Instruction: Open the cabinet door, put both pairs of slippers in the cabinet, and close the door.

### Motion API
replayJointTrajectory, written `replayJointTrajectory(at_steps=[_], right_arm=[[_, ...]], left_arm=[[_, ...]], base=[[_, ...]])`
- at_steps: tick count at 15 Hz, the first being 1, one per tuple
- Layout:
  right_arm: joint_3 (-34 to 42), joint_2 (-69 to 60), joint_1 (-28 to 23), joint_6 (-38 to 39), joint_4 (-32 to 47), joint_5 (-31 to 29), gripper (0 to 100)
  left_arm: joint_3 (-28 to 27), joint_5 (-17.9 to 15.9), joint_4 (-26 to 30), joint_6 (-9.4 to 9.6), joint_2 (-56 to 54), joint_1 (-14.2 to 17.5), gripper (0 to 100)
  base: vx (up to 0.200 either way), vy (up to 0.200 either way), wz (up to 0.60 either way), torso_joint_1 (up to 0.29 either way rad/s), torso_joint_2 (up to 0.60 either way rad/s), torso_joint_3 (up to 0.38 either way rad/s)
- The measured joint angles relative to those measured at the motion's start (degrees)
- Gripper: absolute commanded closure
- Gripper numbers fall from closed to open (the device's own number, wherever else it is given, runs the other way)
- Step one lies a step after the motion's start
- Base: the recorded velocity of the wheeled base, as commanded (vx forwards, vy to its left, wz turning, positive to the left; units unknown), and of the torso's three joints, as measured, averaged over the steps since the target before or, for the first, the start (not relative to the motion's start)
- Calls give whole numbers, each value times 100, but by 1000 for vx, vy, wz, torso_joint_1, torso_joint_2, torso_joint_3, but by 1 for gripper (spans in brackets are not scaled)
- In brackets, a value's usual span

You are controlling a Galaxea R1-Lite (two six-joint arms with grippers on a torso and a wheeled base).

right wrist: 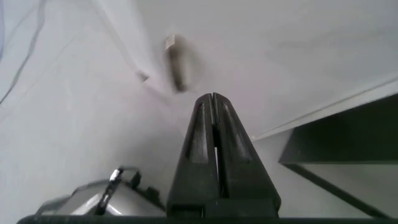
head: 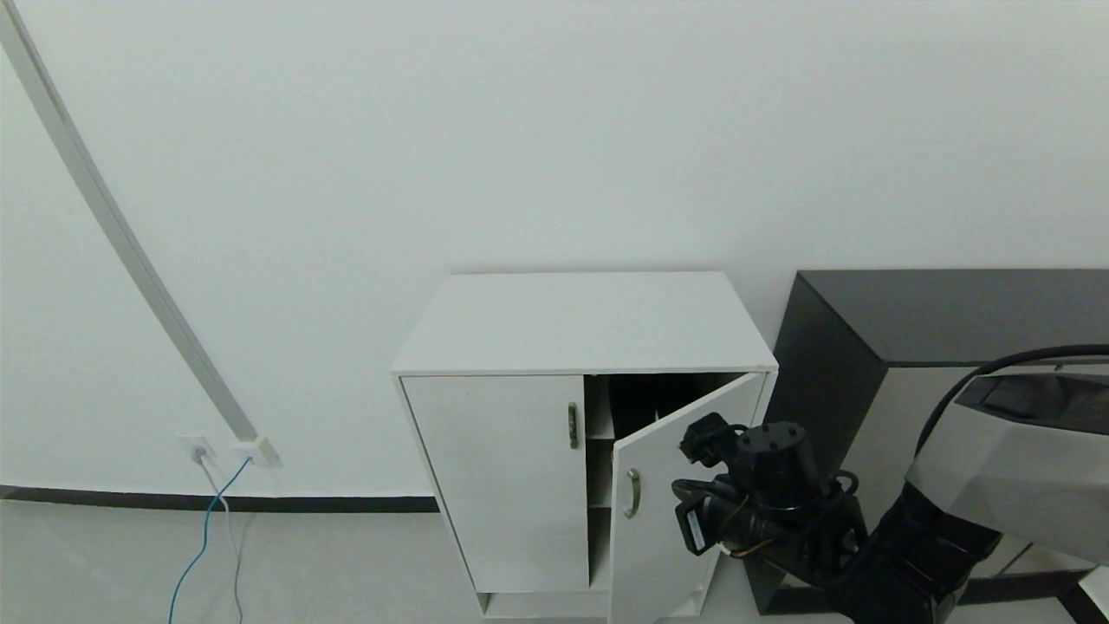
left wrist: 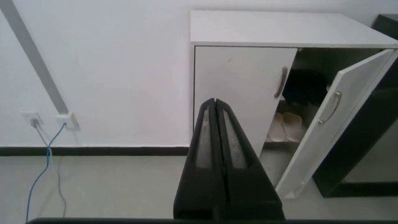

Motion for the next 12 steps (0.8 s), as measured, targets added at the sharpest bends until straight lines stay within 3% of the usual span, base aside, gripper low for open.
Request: replayJointTrajectory(at_steps=[3,12], right_arm=[[127,-24,-4,-60,0,39,100],[148,-45,7,-66,-2,41,100]], left_arm=[[0,38,-5,0,0,0,100],[0,29,-10,-11,0,0,100]], base=[[200,0,0,1,1,1],[0,0,0,0,0,0]])
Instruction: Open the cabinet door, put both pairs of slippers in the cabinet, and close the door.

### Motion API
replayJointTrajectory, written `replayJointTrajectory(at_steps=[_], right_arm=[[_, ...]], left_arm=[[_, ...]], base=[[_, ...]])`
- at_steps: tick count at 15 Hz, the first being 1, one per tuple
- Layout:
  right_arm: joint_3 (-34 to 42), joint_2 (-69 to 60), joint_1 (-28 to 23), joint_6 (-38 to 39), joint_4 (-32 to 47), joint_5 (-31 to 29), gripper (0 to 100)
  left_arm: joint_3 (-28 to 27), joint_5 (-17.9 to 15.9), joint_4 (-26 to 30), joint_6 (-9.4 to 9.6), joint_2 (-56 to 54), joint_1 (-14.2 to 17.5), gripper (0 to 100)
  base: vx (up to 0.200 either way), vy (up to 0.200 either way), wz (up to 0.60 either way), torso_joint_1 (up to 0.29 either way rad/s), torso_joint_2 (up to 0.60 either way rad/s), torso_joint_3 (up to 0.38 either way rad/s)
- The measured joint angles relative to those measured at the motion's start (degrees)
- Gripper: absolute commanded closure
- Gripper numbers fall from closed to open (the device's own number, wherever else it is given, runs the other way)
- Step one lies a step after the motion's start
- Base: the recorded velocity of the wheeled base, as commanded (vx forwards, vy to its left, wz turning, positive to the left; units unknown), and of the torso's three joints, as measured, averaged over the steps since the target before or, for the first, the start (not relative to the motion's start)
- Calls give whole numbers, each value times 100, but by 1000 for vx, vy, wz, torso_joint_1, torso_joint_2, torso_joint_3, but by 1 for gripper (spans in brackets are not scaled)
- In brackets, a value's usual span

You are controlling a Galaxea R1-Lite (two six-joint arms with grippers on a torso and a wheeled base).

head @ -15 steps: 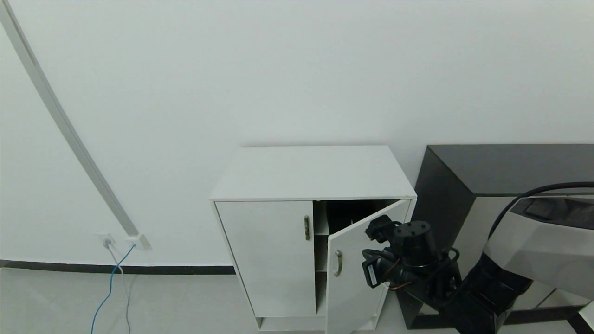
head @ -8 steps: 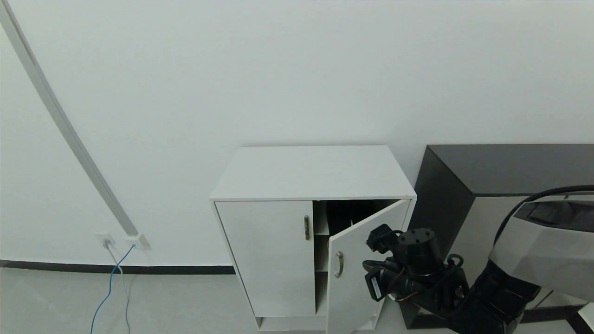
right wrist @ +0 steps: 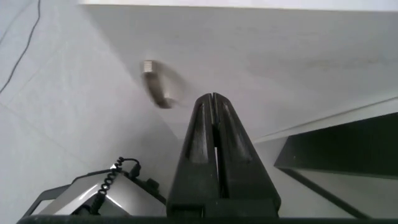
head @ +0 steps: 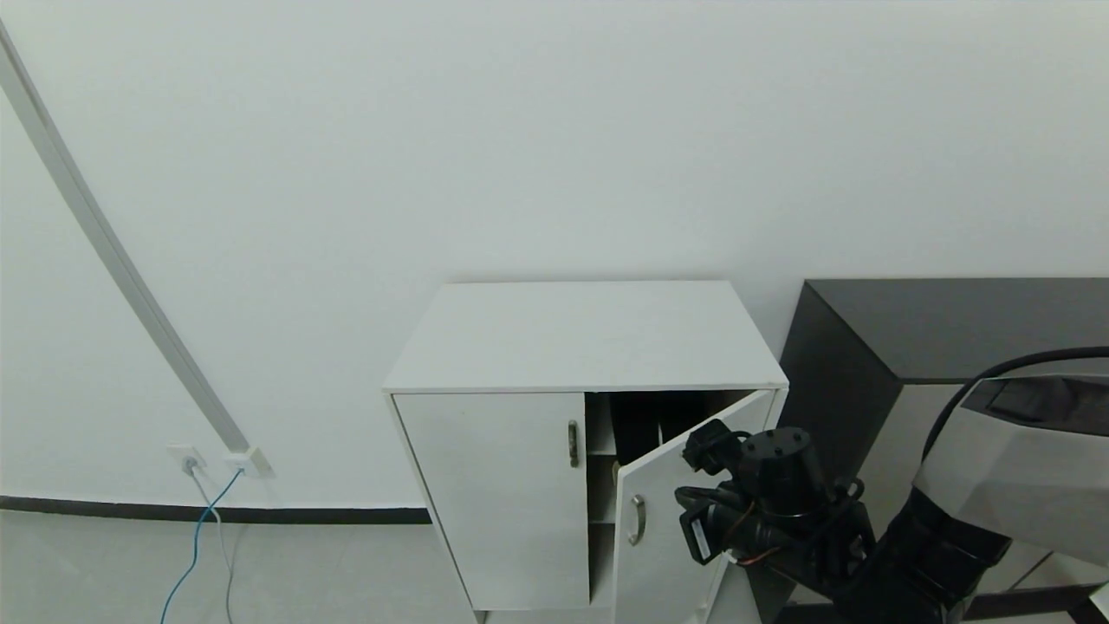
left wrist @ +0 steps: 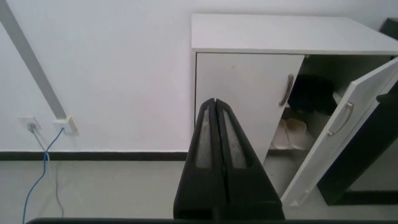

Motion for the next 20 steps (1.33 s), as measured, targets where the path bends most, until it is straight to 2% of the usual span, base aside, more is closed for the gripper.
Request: replayJointTrajectory(at_steps=[8,16,20], right_arm=[[-458,243,-121,35,-134,-11,100],[-1606,922,-345,13,-110,2,100],[-1931,1167,-483,11,-93,2,100]], left_arm=[[2,-13,0,7,0,0,100],[7,-20,5,38,0,2,100],[9,-22,2,29,0,0,100]], base=[[0,0,0,0,0,0],[0,0,0,0,0,0],[0,0,0,0,0,0]])
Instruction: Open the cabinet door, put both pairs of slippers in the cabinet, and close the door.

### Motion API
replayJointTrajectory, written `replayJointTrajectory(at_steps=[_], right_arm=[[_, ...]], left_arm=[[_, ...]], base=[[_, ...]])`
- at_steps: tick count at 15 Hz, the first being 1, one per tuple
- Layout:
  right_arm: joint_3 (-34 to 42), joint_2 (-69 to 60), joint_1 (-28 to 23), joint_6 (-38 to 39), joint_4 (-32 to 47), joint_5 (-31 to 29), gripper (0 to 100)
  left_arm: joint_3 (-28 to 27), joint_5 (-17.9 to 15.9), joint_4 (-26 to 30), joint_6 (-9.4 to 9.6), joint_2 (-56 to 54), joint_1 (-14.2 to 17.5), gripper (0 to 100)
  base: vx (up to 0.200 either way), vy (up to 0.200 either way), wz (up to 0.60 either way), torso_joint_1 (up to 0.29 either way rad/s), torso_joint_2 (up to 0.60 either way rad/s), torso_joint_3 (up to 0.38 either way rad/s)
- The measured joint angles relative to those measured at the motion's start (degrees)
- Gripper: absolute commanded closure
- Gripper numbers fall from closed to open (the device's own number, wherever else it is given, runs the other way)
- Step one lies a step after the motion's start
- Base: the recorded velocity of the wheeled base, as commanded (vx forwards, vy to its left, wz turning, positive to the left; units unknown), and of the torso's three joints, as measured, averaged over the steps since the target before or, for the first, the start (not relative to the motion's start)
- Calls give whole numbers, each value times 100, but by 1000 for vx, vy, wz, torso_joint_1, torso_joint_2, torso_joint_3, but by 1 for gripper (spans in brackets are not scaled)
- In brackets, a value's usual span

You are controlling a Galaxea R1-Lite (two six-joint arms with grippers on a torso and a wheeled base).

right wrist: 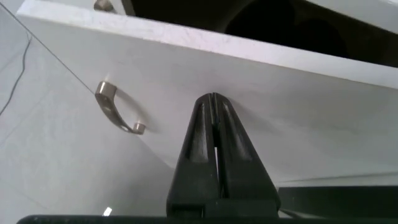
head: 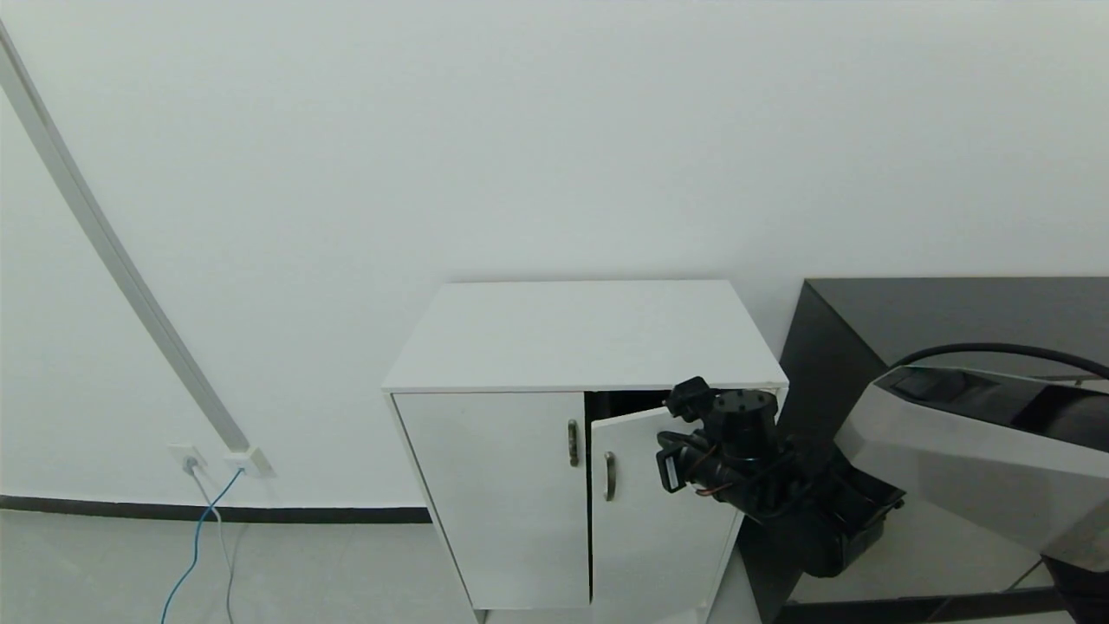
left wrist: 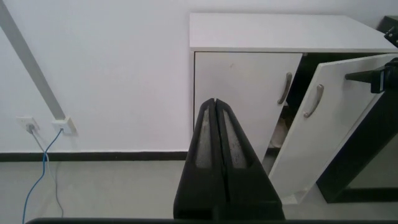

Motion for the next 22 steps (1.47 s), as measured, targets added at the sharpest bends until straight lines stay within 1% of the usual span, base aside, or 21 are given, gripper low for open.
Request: replayJointTrajectory(at_steps=[11,18,21,22], right_arm=[[-733,394,-394,5,191,9,100],[-807,461,-474,6,190,9,100],[-674,394,-490,6,161,1,100],[-512,289,-482,6,152,1,100]], left_arm=[[0,17,0,-2,0,2,100],[-1,17,0,-11,0,2,100],[0,20,0,-16,0,2,100],[0,20,0,-13,0,2,100]], base=[[0,0,0,0,0,0],[0,0,0,0,0,0],[0,0,0,0,0,0],[0,0,0,0,0,0]])
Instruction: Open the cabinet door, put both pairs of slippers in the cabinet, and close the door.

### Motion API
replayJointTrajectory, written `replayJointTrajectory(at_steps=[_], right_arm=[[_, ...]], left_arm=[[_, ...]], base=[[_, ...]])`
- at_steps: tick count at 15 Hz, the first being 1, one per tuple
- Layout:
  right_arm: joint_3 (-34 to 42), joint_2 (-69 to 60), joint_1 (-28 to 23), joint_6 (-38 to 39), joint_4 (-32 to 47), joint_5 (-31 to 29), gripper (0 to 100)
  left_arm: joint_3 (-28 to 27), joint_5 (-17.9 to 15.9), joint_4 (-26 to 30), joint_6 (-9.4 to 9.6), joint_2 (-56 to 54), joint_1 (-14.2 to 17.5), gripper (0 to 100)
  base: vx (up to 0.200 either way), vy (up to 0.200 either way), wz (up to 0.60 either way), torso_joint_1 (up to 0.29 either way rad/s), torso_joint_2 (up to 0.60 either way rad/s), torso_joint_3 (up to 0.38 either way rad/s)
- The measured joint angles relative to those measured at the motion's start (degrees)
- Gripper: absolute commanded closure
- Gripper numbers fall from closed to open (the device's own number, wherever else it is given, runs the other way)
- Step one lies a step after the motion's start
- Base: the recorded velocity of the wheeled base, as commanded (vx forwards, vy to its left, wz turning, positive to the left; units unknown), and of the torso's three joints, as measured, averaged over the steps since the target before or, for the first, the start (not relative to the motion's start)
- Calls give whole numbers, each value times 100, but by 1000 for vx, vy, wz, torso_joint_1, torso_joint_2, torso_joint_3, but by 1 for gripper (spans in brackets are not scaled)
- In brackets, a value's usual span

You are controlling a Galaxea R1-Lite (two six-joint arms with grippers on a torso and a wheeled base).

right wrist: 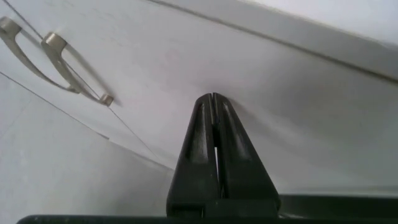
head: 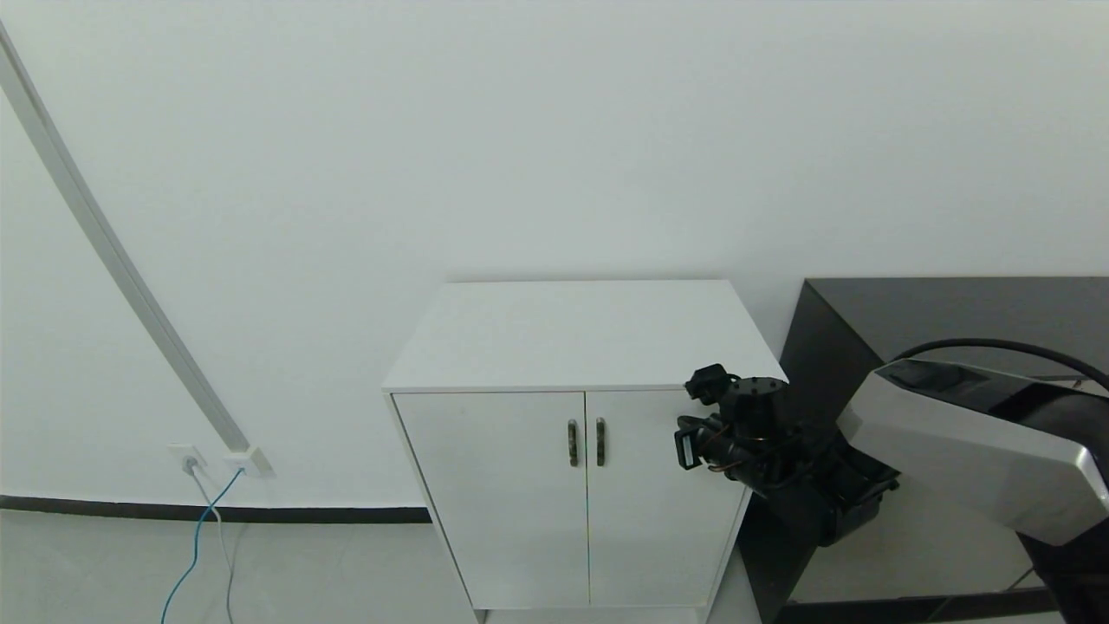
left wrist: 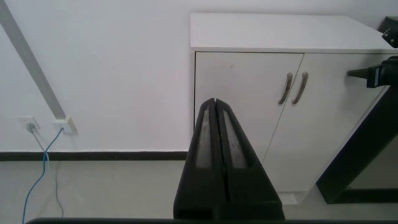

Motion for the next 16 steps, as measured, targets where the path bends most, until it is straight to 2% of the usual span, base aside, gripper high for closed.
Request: replayJointTrajectory(at_steps=[9,16], right_arm=[[2070,-1723,91,27,-325,-55,100],[3628,-3462,-433,34,-323,-56,100]], left_arm=[[0,-5,0,4,0,0,100],[0,0,0,11,0,0,100]], base=[[0,0,0,0,0,0],[0,0,0,0,0,0]])
